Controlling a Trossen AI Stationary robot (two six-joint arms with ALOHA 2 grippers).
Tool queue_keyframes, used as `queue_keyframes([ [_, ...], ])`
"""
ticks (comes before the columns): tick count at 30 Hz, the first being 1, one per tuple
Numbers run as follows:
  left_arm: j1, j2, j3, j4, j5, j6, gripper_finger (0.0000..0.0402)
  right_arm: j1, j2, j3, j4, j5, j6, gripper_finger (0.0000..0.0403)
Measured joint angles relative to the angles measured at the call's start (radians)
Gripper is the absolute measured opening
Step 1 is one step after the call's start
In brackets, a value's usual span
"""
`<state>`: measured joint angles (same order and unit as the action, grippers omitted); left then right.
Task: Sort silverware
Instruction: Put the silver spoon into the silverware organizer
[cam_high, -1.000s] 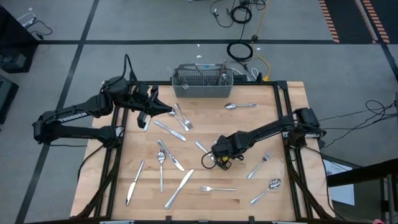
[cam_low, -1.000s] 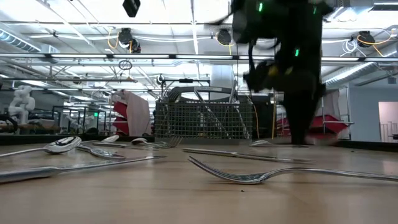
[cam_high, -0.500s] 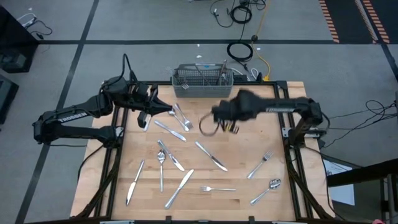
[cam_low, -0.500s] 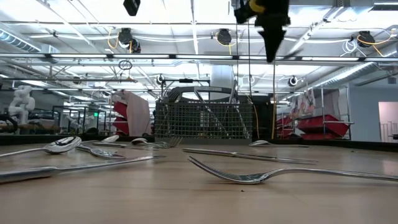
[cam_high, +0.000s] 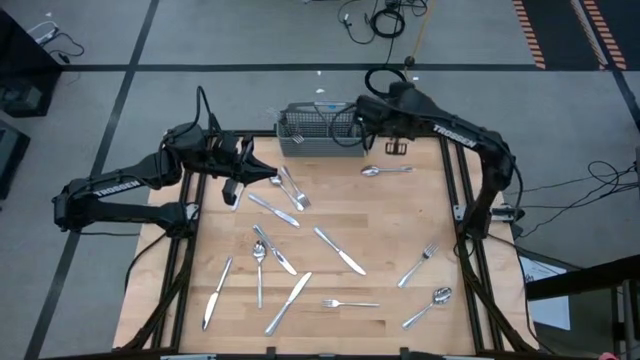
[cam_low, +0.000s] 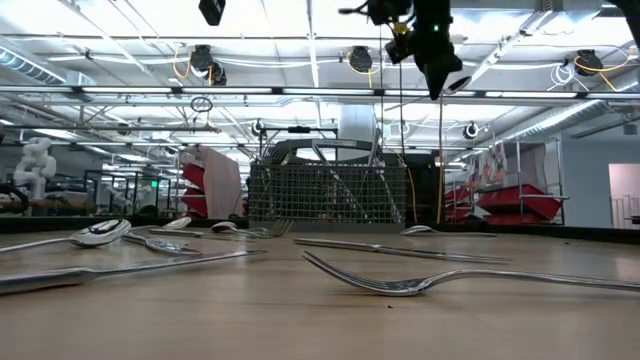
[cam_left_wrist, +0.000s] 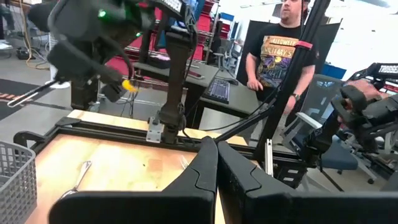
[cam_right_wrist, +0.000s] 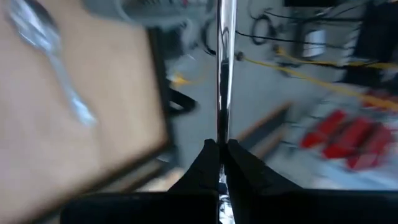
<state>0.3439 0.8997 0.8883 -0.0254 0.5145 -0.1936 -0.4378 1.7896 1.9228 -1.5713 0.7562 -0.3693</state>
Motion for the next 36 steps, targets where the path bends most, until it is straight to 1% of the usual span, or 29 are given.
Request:
queue_keyframes([
  [3, 0.001, 0.000, 0.000, -0.001, -0.022, 0.000, 0.0008, -0.003, 0.027, 0.000, 0.000, 0.116, -0.133, 0.0000],
  [6, 0.001, 0.000, 0.000, -0.001, -0.055, 0.001, 0.0008, -0.008, 0.056, 0.000, 0.000, 0.148, -0.253, 0.0000],
  [9, 0.001, 0.000, 0.000, -0.001, -0.063, 0.021, 0.0008, -0.008, 0.093, 0.000, 0.009, 0.212, -0.335, 0.0000],
  [11, 0.001, 0.000, 0.000, -0.001, -0.075, 0.025, 0.0008, -0.008, 0.113, 0.000, 0.020, 0.235, -0.382, 0.0000],
  [17, 0.001, 0.000, 0.000, -0.001, -0.099, 0.027, 0.0008, -0.008, 0.183, 0.000, 0.066, 0.246, -0.532, 0.0000],
  [19, 0.001, 0.000, 0.000, -0.001, -0.100, 0.027, 0.0008, -0.009, 0.207, 0.000, 0.095, 0.267, -0.577, 0.0000],
  [23, 0.001, 0.000, 0.000, -0.001, -0.100, 0.027, 0.0008, -0.014, 0.244, 0.000, 0.142, 0.271, -0.628, 0.0000],
  [29, 0.001, 0.000, 0.000, -0.001, -0.100, 0.027, 0.0008, -0.030, 0.282, 0.000, 0.148, 0.265, -0.648, 0.0000],
  [36, 0.001, 0.000, 0.000, -0.002, -0.100, 0.027, 0.0008, -0.054, 0.285, 0.000, 0.144, 0.254, -0.671, 0.0000],
])
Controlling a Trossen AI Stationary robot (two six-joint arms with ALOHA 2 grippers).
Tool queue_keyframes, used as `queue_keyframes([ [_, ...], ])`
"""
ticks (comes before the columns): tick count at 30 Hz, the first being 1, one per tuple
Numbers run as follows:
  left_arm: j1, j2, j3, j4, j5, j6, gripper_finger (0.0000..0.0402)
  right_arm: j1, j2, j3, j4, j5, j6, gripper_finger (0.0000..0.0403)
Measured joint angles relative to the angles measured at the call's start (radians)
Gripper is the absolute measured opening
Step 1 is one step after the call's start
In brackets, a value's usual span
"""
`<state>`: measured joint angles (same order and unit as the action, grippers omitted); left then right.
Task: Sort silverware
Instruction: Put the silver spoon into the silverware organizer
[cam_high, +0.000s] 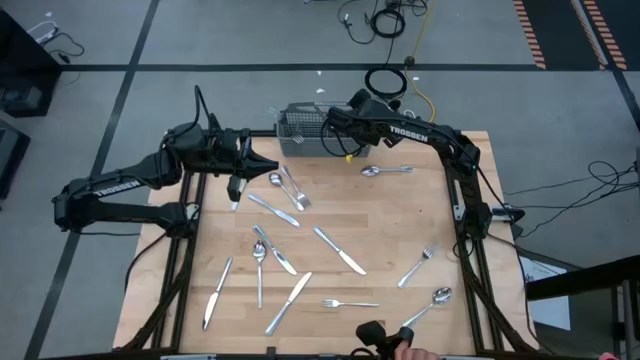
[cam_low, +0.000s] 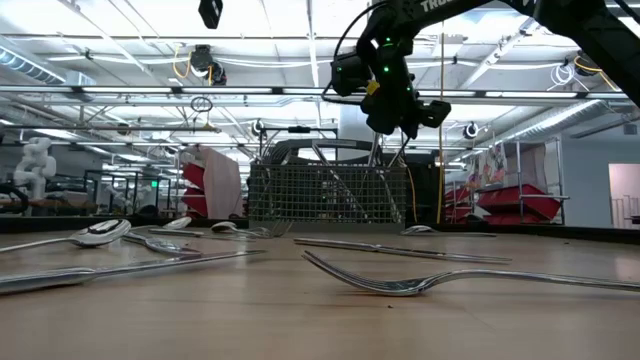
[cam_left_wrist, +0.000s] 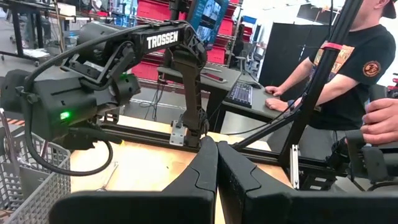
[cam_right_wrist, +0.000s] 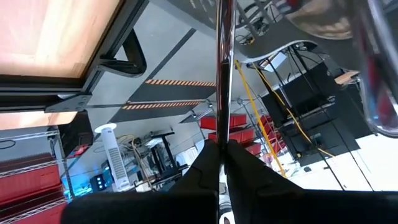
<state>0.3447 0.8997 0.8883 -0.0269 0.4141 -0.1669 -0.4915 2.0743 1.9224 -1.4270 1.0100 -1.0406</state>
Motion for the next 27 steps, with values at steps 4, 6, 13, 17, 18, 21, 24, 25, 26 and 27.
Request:
queue_keyframes([
  [4, 0.000, 0.000, 0.000, 0.000, 0.000, 0.000, 0.0008, 0.000, 0.001, 0.000, -0.023, -0.077, -0.029, 0.0000],
  [6, 0.000, 0.000, 0.000, 0.000, 0.000, 0.000, 0.0008, 0.003, 0.011, 0.000, -0.024, -0.093, -0.038, 0.0000],
  [13, 0.000, 0.000, 0.000, -0.004, 0.000, 0.000, 0.0008, 0.017, 0.060, 0.000, -0.027, -0.091, -0.049, 0.0000],
  [17, 0.000, 0.000, 0.000, -0.014, 0.000, 0.000, 0.0008, 0.029, 0.086, 0.000, -0.020, -0.099, -0.045, 0.0016],
  [18, 0.000, 0.000, 0.000, -0.014, 0.000, 0.000, 0.0008, 0.030, 0.090, 0.000, -0.020, -0.100, -0.039, 0.0025],
  [21, 0.000, 0.000, 0.000, -0.014, 0.000, 0.000, 0.0008, 0.030, 0.101, 0.000, -0.023, -0.100, -0.021, 0.0058],
  [24, 0.000, 0.000, 0.000, -0.014, 0.000, 0.000, 0.0008, 0.030, 0.103, 0.000, -0.021, -0.102, 0.002, 0.0096],
  [25, 0.000, 0.000, 0.000, -0.014, 0.000, 0.000, 0.0008, 0.030, 0.103, 0.000, -0.022, -0.101, 0.016, 0.0109],
  [26, 0.000, 0.000, 0.000, -0.014, 0.000, 0.000, 0.0008, 0.030, 0.103, 0.000, -0.021, -0.100, 0.038, 0.0121],
  [27, 0.000, 0.000, 0.000, -0.014, 0.000, 0.000, 0.0008, 0.031, 0.101, 0.000, -0.020, -0.098, 0.065, 0.0134],
])
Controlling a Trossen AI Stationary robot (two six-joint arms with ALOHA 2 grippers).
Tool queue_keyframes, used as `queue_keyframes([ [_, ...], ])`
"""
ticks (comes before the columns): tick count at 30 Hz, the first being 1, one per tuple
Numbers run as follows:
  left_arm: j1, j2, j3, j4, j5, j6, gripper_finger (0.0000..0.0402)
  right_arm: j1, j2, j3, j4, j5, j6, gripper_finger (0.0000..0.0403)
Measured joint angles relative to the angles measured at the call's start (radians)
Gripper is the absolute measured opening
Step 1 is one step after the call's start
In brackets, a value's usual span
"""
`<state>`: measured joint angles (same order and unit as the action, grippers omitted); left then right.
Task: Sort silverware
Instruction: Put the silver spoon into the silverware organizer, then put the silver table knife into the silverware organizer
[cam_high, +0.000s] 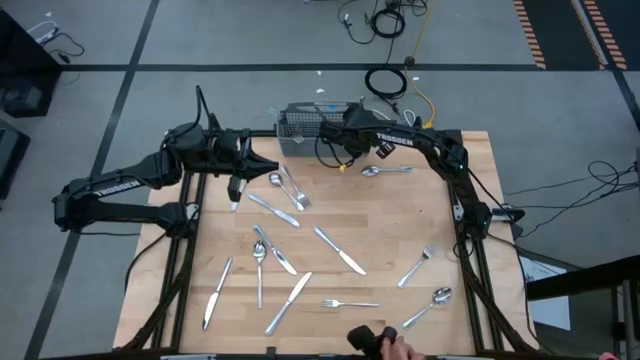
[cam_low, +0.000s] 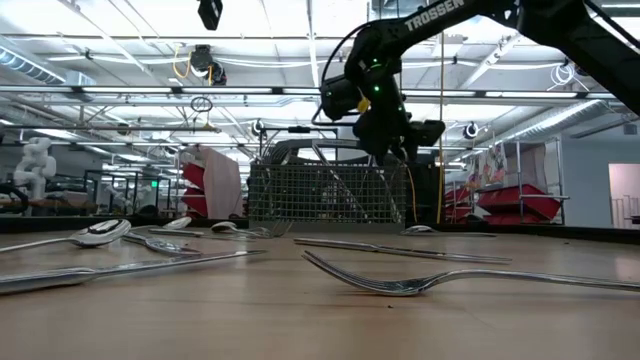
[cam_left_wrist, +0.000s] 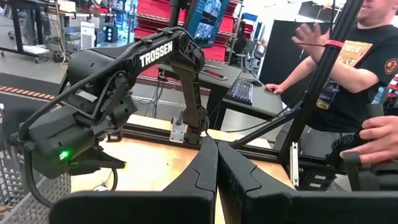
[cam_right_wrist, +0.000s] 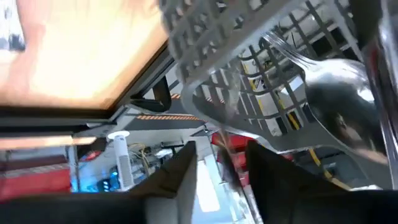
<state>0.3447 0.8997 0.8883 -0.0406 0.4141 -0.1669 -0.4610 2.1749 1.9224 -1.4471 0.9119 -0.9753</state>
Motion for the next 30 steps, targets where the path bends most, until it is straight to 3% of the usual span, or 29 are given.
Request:
queue_keyframes([
  [7, 0.000, 0.000, 0.000, 0.000, 0.000, 0.043, 0.0008, 0.012, -0.046, 0.097, -0.005, -0.042, 0.143, 0.0198],
  [14, 0.000, 0.001, 0.001, -0.068, 0.006, 0.101, 0.0008, 0.034, -0.124, 0.323, -0.105, -0.083, 0.312, 0.0216],
  [17, -0.013, 0.020, 0.002, -0.181, 0.019, 0.164, 0.0008, 0.031, -0.201, 0.432, -0.122, -0.195, 0.433, 0.0214],
  [22, -0.061, 0.081, 0.002, -0.357, 0.007, 0.271, 0.0008, 0.046, -0.429, 0.411, -0.117, -0.501, 0.715, 0.0217],
  [26, -0.110, 0.192, 0.001, -0.321, -0.049, 0.365, 0.0009, 0.081, -0.544, 0.410, -0.124, -0.650, 0.939, 0.0225],
  [30, -0.125, 0.339, 0.001, -0.189, -0.035, 0.387, 0.0009, 0.181, -0.591, 0.379, -0.123, -0.738, 1.025, 0.0226],
])
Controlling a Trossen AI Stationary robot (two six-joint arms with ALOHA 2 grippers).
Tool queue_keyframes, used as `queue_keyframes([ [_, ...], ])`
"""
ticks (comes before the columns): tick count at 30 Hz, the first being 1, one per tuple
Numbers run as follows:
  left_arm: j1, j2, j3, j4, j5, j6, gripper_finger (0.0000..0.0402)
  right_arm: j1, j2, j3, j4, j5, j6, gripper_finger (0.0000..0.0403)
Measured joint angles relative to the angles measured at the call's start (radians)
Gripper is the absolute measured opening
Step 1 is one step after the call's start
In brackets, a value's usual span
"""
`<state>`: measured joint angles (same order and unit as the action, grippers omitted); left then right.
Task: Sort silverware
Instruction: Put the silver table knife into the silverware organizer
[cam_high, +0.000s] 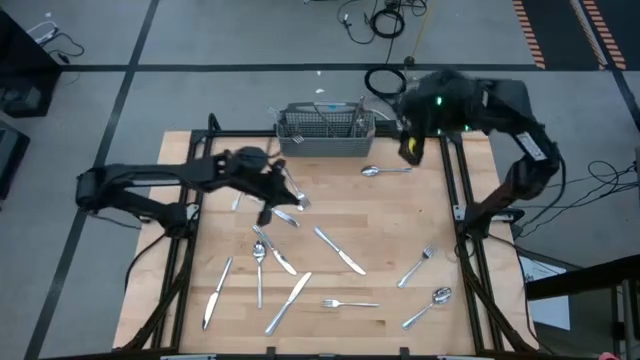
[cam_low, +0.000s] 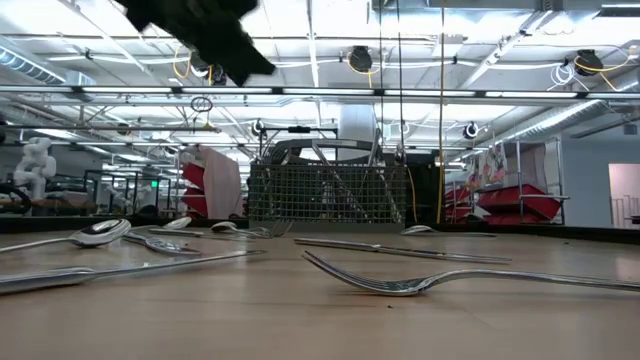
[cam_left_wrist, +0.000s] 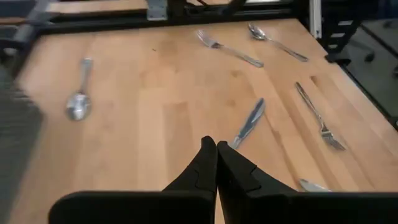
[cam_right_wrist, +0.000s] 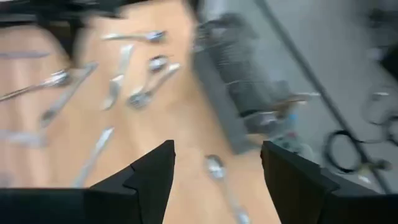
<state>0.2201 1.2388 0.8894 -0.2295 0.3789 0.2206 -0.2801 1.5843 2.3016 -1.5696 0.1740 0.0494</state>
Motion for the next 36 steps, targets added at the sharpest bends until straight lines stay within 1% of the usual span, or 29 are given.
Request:
queue_keyframes([
  [3, 0.000, 0.105, 0.000, 0.088, 0.071, 0.001, 0.0009, 0.094, 0.004, -0.087, 0.001, -0.001, 0.047, 0.0225],
  [5, 0.000, 0.162, 0.000, 0.101, 0.112, 0.029, 0.0009, 0.159, 0.007, -0.179, -0.001, -0.013, 0.061, 0.0225],
  [9, -0.033, 0.232, 0.000, 0.077, 0.163, 0.173, 0.0009, 0.267, -0.019, -0.384, 0.026, -0.054, 0.105, 0.0231],
  [12, -0.069, 0.262, 0.000, 0.099, 0.169, 0.259, 0.0011, 0.322, -0.057, -0.555, 0.136, -0.090, 0.161, 0.0238],
  [15, -0.088, 0.293, 0.000, 0.119, 0.161, 0.270, 0.0024, 0.369, -0.101, -0.735, 0.319, -0.136, 0.240, 0.0247],
  [17, -0.092, 0.307, 0.000, 0.123, 0.158, 0.236, 0.0034, 0.391, -0.133, -0.857, 0.469, -0.148, 0.291, 0.0252],
  [19, -0.090, 0.308, 0.000, 0.098, 0.158, 0.176, 0.0045, 0.408, -0.149, -0.973, 0.630, -0.131, 0.362, 0.0256],
  [22, -0.082, 0.293, 0.000, 0.030, 0.173, 0.105, 0.0058, 0.443, -0.140, -1.152, 0.879, -0.117, 0.471, 0.0259],
  [26, -0.084, 0.264, -0.001, -0.027, 0.196, 0.107, 0.0061, 0.507, -0.091, -1.372, 1.237, -0.118, 0.619, 0.0254],
  [28, -0.083, 0.263, -0.001, -0.022, 0.195, 0.121, 0.0061, 0.531, -0.055, -1.447, 1.346, -0.080, 0.698, 0.0253],
  [31, -0.082, 0.263, -0.001, -0.011, 0.190, 0.166, 0.0061, 0.540, -0.009, -1.493, 1.436, -0.019, 0.774, 0.0257],
  [33, -0.085, 0.267, 0.000, 0.001, 0.186, 0.220, 0.0061, 0.540, 0.021, -1.494, 1.476, -0.010, 0.780, 0.0262],
  [36, -0.101, 0.279, -0.001, 0.021, 0.131, 0.347, 0.0061, 0.545, 0.072, -1.493, 1.539, -0.017, 0.770, 0.0267],
])
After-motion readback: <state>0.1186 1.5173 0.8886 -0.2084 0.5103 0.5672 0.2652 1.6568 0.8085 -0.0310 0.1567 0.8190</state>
